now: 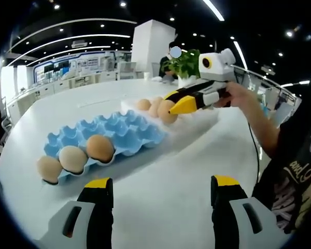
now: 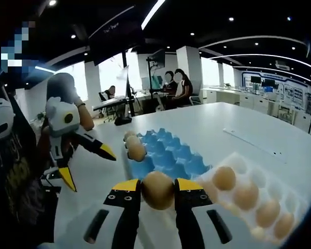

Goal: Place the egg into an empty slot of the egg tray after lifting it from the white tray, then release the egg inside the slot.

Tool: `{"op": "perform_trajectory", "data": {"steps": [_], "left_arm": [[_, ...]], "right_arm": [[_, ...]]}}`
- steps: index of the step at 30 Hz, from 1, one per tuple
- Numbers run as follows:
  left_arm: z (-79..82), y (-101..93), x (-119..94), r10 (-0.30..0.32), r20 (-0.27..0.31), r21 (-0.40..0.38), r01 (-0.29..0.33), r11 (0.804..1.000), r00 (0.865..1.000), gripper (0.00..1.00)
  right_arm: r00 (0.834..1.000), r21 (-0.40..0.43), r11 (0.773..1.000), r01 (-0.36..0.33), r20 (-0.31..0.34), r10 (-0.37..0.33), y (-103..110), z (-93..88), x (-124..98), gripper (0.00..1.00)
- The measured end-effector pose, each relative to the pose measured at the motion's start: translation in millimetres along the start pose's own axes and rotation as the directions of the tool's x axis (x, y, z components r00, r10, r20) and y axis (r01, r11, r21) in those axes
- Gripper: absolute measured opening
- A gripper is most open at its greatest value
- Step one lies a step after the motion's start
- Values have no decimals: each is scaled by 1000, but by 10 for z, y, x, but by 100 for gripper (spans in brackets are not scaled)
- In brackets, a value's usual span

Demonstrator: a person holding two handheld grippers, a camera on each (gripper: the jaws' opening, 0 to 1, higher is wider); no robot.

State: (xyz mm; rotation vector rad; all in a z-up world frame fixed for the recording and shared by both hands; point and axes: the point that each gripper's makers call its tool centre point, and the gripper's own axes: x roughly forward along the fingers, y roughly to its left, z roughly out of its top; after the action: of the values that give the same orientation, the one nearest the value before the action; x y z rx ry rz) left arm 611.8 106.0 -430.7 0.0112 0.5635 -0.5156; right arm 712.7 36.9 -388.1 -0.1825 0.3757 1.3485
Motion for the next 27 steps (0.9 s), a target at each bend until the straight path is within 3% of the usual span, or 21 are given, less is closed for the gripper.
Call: {"op": "perform_trajectory", "data": {"steps": [27], "left_arm": [[-34,123,-61,24,6,-26,-24,999,1000,78]], "right_arm": [[997,-39,996,-80,-1,80,138,191,342,26]]}}
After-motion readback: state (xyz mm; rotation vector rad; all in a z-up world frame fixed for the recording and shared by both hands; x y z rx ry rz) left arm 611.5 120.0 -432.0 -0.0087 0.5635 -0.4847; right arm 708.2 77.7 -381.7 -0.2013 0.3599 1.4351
